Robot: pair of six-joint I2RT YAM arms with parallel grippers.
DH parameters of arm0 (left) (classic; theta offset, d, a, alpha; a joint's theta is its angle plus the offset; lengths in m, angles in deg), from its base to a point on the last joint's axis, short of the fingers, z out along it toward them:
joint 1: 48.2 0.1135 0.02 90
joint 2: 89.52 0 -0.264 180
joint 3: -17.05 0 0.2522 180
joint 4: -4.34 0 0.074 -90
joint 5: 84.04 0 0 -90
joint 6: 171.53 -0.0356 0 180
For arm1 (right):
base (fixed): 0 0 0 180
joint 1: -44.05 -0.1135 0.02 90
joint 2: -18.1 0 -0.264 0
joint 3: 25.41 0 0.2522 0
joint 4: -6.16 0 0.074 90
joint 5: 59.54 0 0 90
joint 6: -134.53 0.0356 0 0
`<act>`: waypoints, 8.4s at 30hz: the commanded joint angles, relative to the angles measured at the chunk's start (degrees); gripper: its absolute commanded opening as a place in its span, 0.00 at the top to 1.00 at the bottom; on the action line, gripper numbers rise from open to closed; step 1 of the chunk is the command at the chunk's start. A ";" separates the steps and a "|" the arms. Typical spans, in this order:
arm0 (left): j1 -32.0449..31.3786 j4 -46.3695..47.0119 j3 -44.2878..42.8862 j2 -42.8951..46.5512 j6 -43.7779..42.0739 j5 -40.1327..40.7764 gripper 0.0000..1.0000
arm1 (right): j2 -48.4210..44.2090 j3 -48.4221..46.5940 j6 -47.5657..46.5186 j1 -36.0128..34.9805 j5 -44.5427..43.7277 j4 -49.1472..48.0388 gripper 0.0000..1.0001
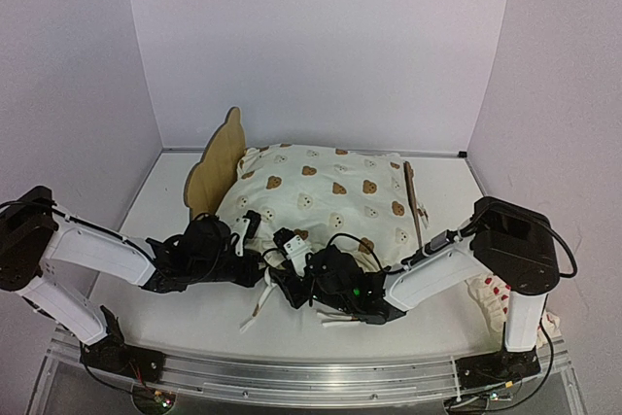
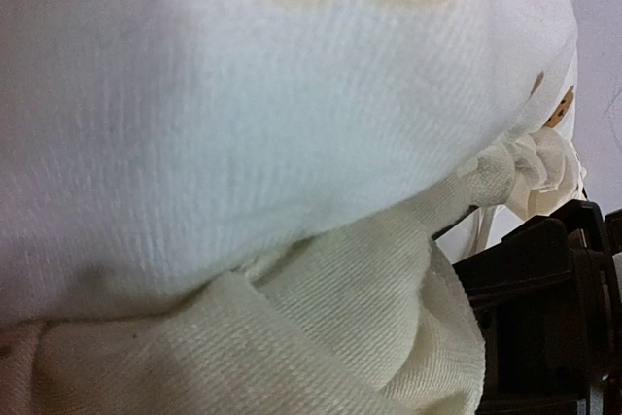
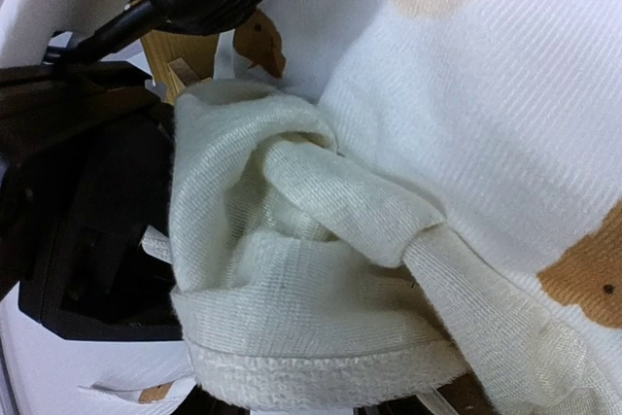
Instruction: Set up the pet bed
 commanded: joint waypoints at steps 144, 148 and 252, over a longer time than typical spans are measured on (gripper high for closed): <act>19.85 -51.06 -5.55 24.06 16.90 36.64 1.00 | 0.13 15.17 35.98 2.41 -16.03 -4.05 1.00; 20.82 -47.21 -4.21 21.74 16.08 34.77 1.00 | -2.47 18.65 37.42 2.41 -19.87 -4.21 1.00; 32.54 -42.21 -11.99 29.37 -4.18 11.00 0.37 | -26.59 -18.46 15.36 13.52 23.19 77.12 0.30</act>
